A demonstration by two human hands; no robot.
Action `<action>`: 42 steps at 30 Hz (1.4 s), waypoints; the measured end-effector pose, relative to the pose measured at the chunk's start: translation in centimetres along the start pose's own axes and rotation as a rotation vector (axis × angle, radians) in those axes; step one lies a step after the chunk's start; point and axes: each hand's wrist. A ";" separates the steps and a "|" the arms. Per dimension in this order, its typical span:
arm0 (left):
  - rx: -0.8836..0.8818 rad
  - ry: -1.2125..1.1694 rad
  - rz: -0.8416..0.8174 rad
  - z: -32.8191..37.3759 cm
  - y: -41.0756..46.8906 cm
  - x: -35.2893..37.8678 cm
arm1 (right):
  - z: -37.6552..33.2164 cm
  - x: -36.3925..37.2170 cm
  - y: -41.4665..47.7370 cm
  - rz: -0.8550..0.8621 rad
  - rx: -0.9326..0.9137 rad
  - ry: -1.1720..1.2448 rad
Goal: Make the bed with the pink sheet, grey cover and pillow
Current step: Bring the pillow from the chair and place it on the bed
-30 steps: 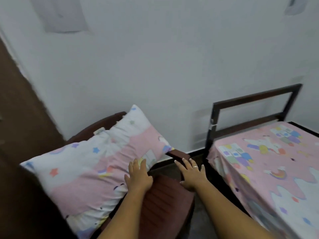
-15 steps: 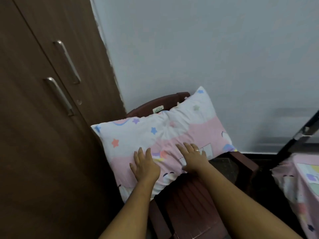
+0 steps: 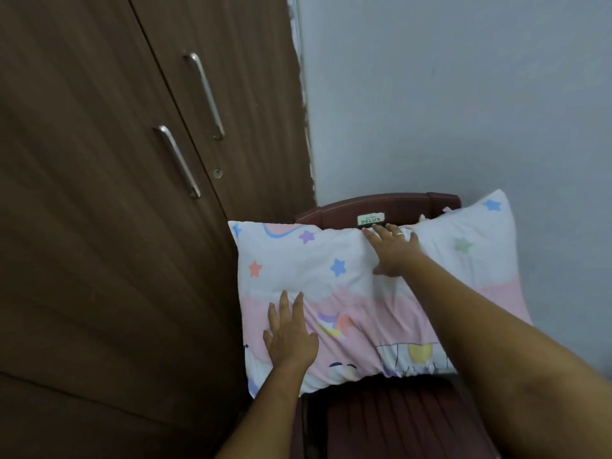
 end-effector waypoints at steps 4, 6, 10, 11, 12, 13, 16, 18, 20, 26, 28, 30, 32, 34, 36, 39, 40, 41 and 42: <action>-0.071 0.001 0.020 0.5 0.4 0.9 | 1.0 -1.2 3.4 -0.085 -0.034 0.022; -0.095 0.009 0.034 0.6 0.5 1.5 | 1.6 -1.1 4.7 -0.123 -0.054 -0.023; -0.120 -0.005 0.065 0.8 0.3 2.5 | 2.0 0.3 5.9 -0.189 -0.097 -0.054; -0.126 -0.013 0.070 0.9 0.3 2.6 | 1.8 0.7 6.0 -0.183 -0.106 -0.053; -0.130 -0.018 0.073 0.9 0.2 2.8 | 1.6 0.9 6.0 -0.166 -0.115 -0.057; -0.137 -0.018 0.072 0.9 0.0 3.1 | 1.3 1.1 6.0 -0.146 -0.128 -0.064; -0.148 -0.003 0.060 0.7 -0.9 3.9 | 1.1 1.0 5.4 -0.113 -0.167 -0.080; -0.152 0.013 0.037 0.6 -1.7 4.3 | 1.2 0.9 4.7 -0.111 -0.189 -0.065; -0.151 0.006 0.001 0.4 -2.5 4.6 | 1.4 0.7 3.6 -0.095 -0.208 -0.059; -0.065 -0.101 -0.070 -0.8 -5.4 5.0 | 1.3 -0.3 -1.4 -0.029 -0.257 -0.052; -0.042 -0.148 -0.086 -1.4 -6.4 4.8 | 1.1 -1.1 -3.6 0.008 -0.253 -0.043; -0.010 -0.196 -0.101 -2.3 -7.9 4.4 | 0.8 -1.9 -6.7 0.045 -0.236 -0.011; 0.021 -0.236 -0.093 -3.2 -9.5 4.1 | 0.6 -2.9 -9.6 0.101 -0.213 0.043; 0.009 -0.304 -0.082 -4.4 -11.5 3.4 | 0.1 -3.8 -13.0 0.175 -0.188 0.062; -0.068 -0.385 -0.104 -5.8 -13.3 2.6 | -0.7 -4.9 -16.4 0.248 -0.175 0.046; -0.166 -0.512 -0.144 -7.6 -15.5 1.5 | -1.9 -6.7 -20.7 0.357 -0.165 0.115; -0.183 -0.566 -0.153 -8.0 -16.0 1.0 | -2.2 -7.3 -22.2 0.394 -0.154 0.159; -0.207 -0.619 -0.150 -8.0 -16.4 0.6 | -2.4 -8.0 -23.5 0.425 -0.138 0.198; -0.237 -0.696 -0.129 -8.0 -16.8 0.4 | -2.5 -8.6 -24.7 0.446 -0.114 0.236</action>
Point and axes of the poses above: each hand's wrist, its own y-axis towards the middle knuckle, its own x-axis out of the palm, z = x × y, and after that the axes turned 5 degrees about x, right-handed
